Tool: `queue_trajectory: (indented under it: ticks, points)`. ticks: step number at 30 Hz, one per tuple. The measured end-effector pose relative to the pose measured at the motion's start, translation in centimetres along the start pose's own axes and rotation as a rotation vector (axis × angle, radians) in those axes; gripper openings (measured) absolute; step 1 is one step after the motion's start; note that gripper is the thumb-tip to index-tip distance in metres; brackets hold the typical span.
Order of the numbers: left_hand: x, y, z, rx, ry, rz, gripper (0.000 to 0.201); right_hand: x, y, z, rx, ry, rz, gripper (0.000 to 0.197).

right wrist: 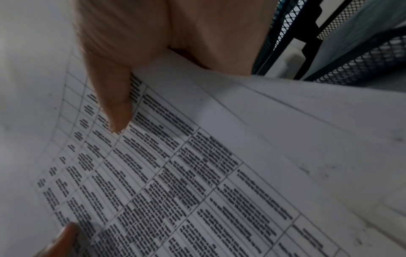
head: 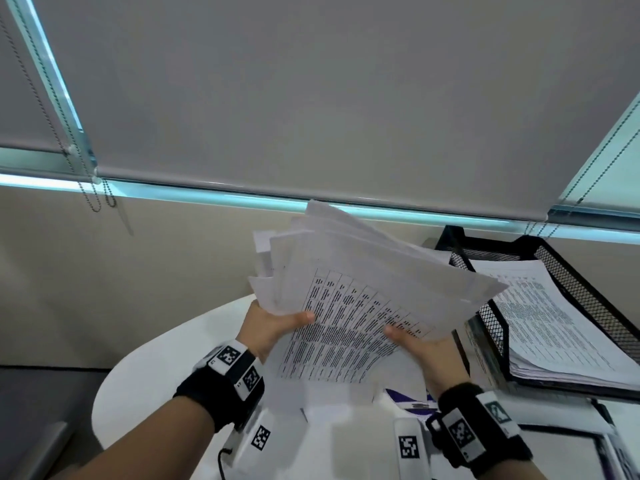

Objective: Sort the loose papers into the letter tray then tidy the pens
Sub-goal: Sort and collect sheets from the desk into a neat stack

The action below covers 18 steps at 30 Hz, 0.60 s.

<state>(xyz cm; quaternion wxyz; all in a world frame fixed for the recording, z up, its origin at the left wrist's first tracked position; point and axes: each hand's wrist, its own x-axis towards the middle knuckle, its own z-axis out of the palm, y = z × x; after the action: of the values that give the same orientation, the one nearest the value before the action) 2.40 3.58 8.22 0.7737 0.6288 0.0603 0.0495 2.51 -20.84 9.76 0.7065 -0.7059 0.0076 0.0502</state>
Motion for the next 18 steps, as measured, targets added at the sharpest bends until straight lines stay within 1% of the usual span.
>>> queue_trajectory:
  ticks: [1, 2, 4, 5, 6, 8, 9, 11, 12, 14, 18]
  points:
    - [0.0, 0.2, 0.2, -0.003, 0.015, 0.002, 0.056, 0.0, -0.1, 0.2, 0.020, -0.005, -0.014, 0.103]
    - [0.1, 0.5, 0.4, -0.007, 0.032, 0.006, 0.050, 0.4, -0.1, 0.3, 0.032, 0.019, -0.038, 0.097]
    - [0.5, 1.6, 0.9, -0.022, 0.065, 0.024, 0.040, 0.6, -1.2, 0.6, 0.061, 0.088, -0.090, 0.068]
    - [0.7, 2.3, 1.2, -0.032, 0.081, 0.053, 0.038, 0.6, -1.8, 0.6, 0.056, 0.116, -0.126, 0.057]
    - [0.9, 3.0, 1.4, -0.040, 0.092, 0.087, 0.038, 0.6, -2.4, 0.6, 0.051, 0.134, -0.168, 0.053]
    - [1.4, 4.1, 1.9, -0.050, 0.108, 0.149, 0.040, 0.6, -3.3, 0.5, 0.045, 0.166, -0.216, 0.048]
    - [1.6, 4.6, 2.1, -0.057, 0.119, 0.167, 0.041, 0.6, -3.4, 0.4, 0.054, 0.182, -0.227, 0.049]
    - [1.6, 4.9, 2.3, -0.046, 0.116, 0.177, 0.037, 0.6, -3.3, 0.1, 0.076, 0.195, -0.213, 0.056]
    - [1.6, 4.7, 2.3, -0.023, 0.100, 0.176, 0.035, 0.6, -3.0, -0.1, 0.094, 0.192, -0.217, 0.051]
    - [1.2, 3.6, 2.1, 0.029, 0.071, 0.146, 0.032, 0.6, -2.2, -0.3, 0.100, 0.175, -0.233, 0.044]
    - [0.9, 0.8, 1.7, 0.032, 0.049, 0.055, 0.036, 0.4, -0.5, -0.4, 0.104, 0.127, -0.203, 0.053]
